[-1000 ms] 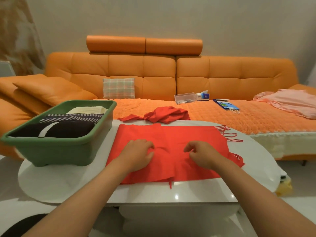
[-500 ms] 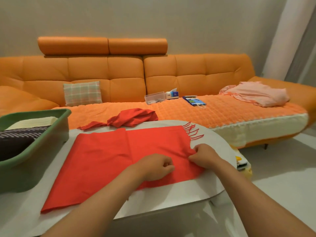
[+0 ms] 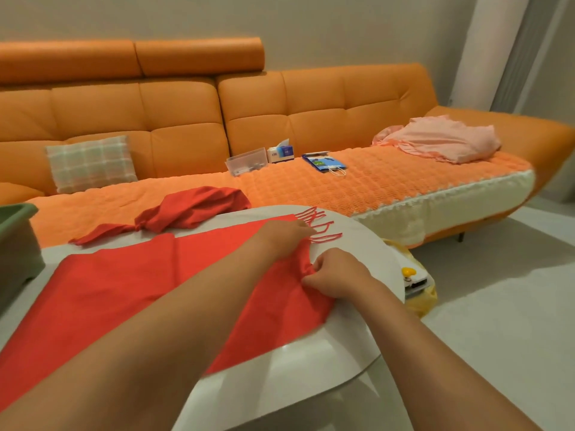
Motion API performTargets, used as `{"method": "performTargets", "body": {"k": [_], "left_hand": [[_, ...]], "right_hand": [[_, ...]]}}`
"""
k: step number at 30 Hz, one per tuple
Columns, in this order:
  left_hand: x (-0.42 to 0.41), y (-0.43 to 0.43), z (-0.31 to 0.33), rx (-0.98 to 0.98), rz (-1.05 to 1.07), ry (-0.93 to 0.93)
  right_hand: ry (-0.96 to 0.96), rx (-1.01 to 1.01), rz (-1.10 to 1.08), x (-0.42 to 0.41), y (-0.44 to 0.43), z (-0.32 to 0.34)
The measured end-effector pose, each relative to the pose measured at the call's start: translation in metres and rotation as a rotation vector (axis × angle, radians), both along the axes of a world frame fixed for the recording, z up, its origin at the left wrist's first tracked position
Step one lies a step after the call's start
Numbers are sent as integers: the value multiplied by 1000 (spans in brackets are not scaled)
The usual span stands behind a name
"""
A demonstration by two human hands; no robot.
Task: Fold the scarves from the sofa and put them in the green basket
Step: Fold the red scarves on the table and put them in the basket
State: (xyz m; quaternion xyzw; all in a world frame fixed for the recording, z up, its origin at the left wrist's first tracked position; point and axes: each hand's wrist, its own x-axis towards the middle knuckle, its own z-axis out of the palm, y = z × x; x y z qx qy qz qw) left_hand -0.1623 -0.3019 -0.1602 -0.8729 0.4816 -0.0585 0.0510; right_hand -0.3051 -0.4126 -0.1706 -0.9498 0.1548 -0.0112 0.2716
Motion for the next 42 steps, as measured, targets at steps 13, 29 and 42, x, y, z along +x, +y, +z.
{"method": "performTargets", "body": {"k": [13, 29, 42], "left_hand": [[38, 41, 32, -223, 123, -60], [24, 244, -9, -263, 394, 31], [33, 237, -31, -257, 455, 324]], "right_hand": [[-100, 300, 115, 9, 11, 21], [154, 505, 501, 15, 172, 25], [41, -345, 561, 37, 171, -26]]}}
